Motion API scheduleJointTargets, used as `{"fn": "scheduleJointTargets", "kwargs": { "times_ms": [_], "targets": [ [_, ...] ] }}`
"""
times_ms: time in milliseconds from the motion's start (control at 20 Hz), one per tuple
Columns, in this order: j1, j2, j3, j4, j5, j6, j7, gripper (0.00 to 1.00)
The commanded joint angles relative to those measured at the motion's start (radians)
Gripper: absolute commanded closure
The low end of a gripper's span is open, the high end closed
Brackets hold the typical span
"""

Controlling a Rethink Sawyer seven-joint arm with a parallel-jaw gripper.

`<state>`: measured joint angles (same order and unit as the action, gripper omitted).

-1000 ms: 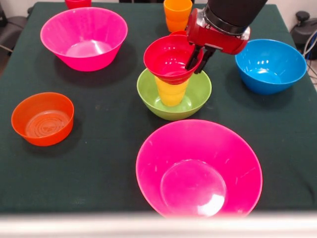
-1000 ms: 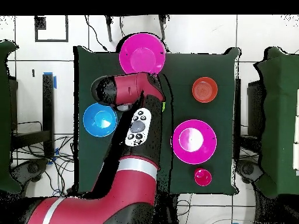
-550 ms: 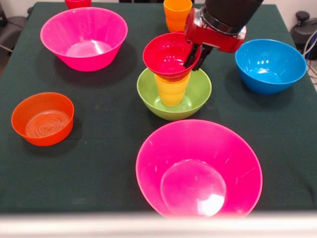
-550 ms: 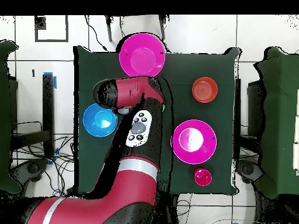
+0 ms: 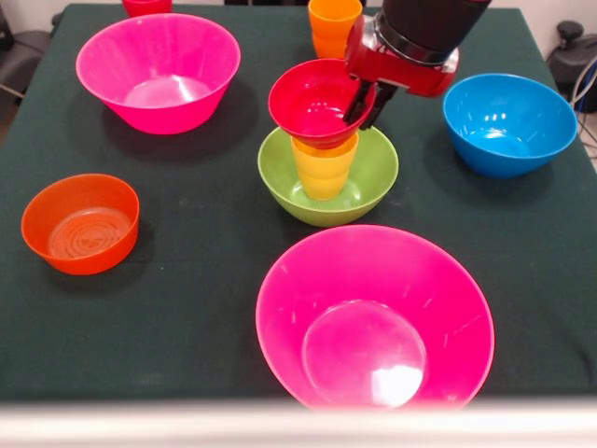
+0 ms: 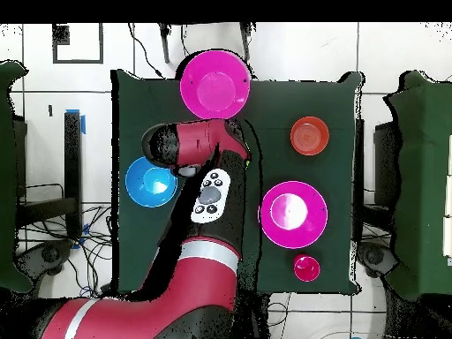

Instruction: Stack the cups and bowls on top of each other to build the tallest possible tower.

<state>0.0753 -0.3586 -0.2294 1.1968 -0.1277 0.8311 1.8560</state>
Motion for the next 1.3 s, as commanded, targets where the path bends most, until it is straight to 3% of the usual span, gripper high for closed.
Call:
{"fn": "scheduleJointTargets", "kwargs": {
  "times_ms": [50,350,400,1300],
  "targets": [
    [-0.007,0.029,0.095,0.041,-0.051,-0.038,-0.01,1.0],
    [-0.004,0.025,0.089,0.051,-0.064,-0.087,-0.003,1.0],
    [-0.003,0.025,0.087,0.049,-0.066,-0.091,-0.004,0.0],
    [0.004,0.003,0.071,0.077,-0.073,-0.123,-0.008,0.0]
  ]
}}
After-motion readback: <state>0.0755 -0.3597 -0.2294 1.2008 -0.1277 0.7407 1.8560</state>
